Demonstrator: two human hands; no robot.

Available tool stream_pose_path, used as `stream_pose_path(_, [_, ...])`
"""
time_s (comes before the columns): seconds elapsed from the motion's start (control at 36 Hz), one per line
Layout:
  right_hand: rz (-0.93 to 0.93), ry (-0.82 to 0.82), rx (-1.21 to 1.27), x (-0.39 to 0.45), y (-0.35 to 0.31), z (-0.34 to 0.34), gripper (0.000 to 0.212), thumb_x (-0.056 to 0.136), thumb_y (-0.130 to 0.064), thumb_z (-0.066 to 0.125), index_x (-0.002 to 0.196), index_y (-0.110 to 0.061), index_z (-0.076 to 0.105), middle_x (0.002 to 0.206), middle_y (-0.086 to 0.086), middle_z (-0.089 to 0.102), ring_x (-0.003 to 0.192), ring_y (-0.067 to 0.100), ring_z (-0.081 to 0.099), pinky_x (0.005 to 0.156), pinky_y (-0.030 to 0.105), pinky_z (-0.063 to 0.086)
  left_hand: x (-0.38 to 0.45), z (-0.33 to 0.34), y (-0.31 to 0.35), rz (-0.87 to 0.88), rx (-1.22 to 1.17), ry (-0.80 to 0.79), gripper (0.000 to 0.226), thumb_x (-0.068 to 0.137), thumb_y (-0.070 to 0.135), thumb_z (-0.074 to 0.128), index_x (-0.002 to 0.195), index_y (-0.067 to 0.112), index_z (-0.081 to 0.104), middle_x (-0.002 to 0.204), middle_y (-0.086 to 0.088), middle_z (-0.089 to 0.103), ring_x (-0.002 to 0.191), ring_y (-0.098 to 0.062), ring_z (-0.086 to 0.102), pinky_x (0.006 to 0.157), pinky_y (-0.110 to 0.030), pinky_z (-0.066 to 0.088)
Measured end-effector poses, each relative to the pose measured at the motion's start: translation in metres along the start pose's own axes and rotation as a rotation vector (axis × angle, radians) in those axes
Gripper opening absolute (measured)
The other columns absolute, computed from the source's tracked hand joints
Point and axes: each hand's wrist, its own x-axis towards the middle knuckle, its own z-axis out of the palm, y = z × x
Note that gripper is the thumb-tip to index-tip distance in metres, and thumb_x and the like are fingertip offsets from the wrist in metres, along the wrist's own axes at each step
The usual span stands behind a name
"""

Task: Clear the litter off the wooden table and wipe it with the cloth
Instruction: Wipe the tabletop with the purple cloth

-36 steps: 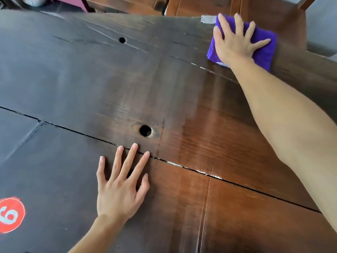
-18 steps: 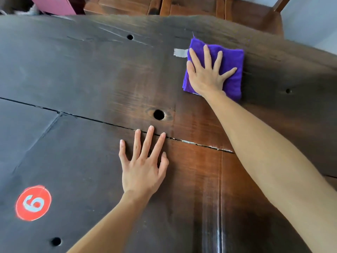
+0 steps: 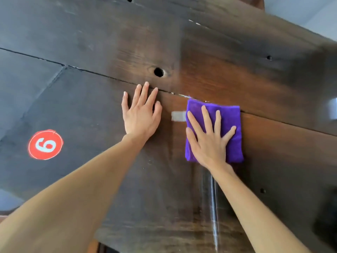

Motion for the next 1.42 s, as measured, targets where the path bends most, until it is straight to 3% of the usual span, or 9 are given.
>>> stream_pose_path(0.14, [-0.028, -0.097, -0.028, -0.138, 0.008, 0.028, 0.057, 0.103, -0.059, 0.02, 0.158, -0.048, 0.016, 0.17, -0.002, 0.013, 0.156, 0.039, 0.008, 0.106, 0.084, 0.009, 0.004, -0.011, -0.002, -0.018, -0.149, -0.075, 0.05, 0.108, 0.037, 0.027, 0.155, 0.033, 0.041, 0.171, 0.009, 0.018, 0.157, -0.006, 0.006, 0.127, -0.039, -0.009])
stream_pose_path(0.25, [-0.061, -0.197, -0.089, -0.231, 0.017, 0.042, 0.056, 0.1, -0.06, 0.027, 0.155, -0.049, 0.022, 0.166, 0.0, 0.026, 0.15, 0.044, 0.025, 0.102, 0.086, 0.016, -0.006, -0.025, -0.023, -0.012, -0.293, -0.026, 0.047, 0.106, 0.023, 0.037, 0.152, 0.019, 0.049, 0.169, 0.001, 0.025, 0.157, -0.017, 0.016, 0.128, -0.036, 0.007])
stream_pose_path(0.31, [-0.074, -0.233, -0.158, -0.263, 0.021, 0.05, 0.063, 0.096, -0.066, 0.028, 0.156, -0.049, 0.02, 0.167, 0.0, 0.024, 0.149, 0.044, 0.026, 0.099, 0.087, 0.019, -0.016, -0.032, -0.038, 0.003, -0.232, 0.027, 0.048, 0.104, 0.023, 0.037, 0.15, 0.017, 0.05, 0.168, -0.003, 0.027, 0.157, -0.023, 0.019, 0.126, -0.039, 0.013])
stream_pose_path(0.39, [-0.062, -0.172, -0.221, -0.299, 0.019, 0.06, 0.074, 0.086, -0.068, 0.047, 0.154, -0.049, 0.027, 0.163, 0.001, 0.031, 0.146, 0.041, 0.027, 0.094, 0.087, 0.028, -0.029, -0.041, -0.068, 0.02, -0.094, 0.081, 0.052, 0.101, 0.029, 0.032, 0.149, 0.019, 0.05, 0.168, -0.005, 0.029, 0.156, -0.026, 0.02, 0.124, -0.041, 0.013])
stream_pose_path(0.58, [-0.154, -0.135, -0.281, -0.297, 0.013, 0.061, 0.063, 0.094, -0.066, 0.033, 0.154, -0.05, 0.027, 0.158, 0.002, 0.038, 0.145, 0.04, 0.027, 0.092, 0.086, 0.032, -0.024, -0.058, -0.134, -0.05, 0.137, 0.066, 0.055, 0.103, 0.04, 0.024, 0.156, 0.029, 0.036, 0.171, -0.005, 0.017, 0.157, -0.026, 0.013, 0.123, -0.052, 0.007])
stream_pose_path(0.69, [-0.229, -0.082, -0.181, -0.258, -0.007, 0.057, 0.073, 0.078, -0.061, 0.057, 0.148, -0.055, 0.036, 0.155, -0.002, 0.046, 0.143, 0.043, 0.034, 0.094, 0.088, 0.026, -0.017, -0.056, -0.152, -0.021, 0.218, 0.07, 0.054, 0.105, 0.042, 0.022, 0.158, 0.032, 0.029, 0.171, -0.003, 0.017, 0.155, -0.024, 0.014, 0.122, -0.056, 0.007])
stream_pose_path(0.86, [-0.212, -0.128, -0.02, -0.156, -0.05, 0.029, 0.051, 0.101, -0.061, 0.032, 0.151, -0.058, 0.024, 0.167, -0.006, 0.023, 0.15, 0.044, 0.025, 0.101, 0.087, 0.013, -0.017, -0.055, -0.151, -0.017, 0.247, 0.07, 0.052, 0.107, 0.038, 0.025, 0.159, 0.03, 0.027, 0.17, -0.003, 0.018, 0.155, -0.025, 0.013, 0.122, -0.057, 0.007])
stream_pose_path(1.06, [-0.131, -0.01, 0.004, 0.001, -0.082, -0.001, 0.051, 0.104, -0.061, 0.021, 0.153, -0.06, 0.009, 0.171, -0.009, 0.006, 0.156, 0.036, 0.002, 0.104, 0.084, 0.006, -0.011, -0.06, -0.149, -0.031, 0.273, 0.037, 0.055, 0.105, 0.038, 0.023, 0.159, 0.028, 0.028, 0.17, -0.004, 0.019, 0.154, -0.027, 0.016, 0.121, -0.057, 0.01])
stream_pose_path(1.42, [0.024, 0.132, 0.125, 0.279, -0.107, -0.063, 0.049, 0.103, -0.06, 0.016, 0.152, -0.061, 0.011, 0.169, -0.016, 0.006, 0.157, 0.029, -0.001, 0.106, 0.085, -0.001, -0.008, -0.064, -0.144, -0.076, 0.266, 0.052, 0.056, 0.099, 0.034, 0.037, 0.152, 0.021, 0.049, 0.164, -0.007, 0.036, 0.151, -0.031, 0.031, 0.119, -0.056, 0.017])
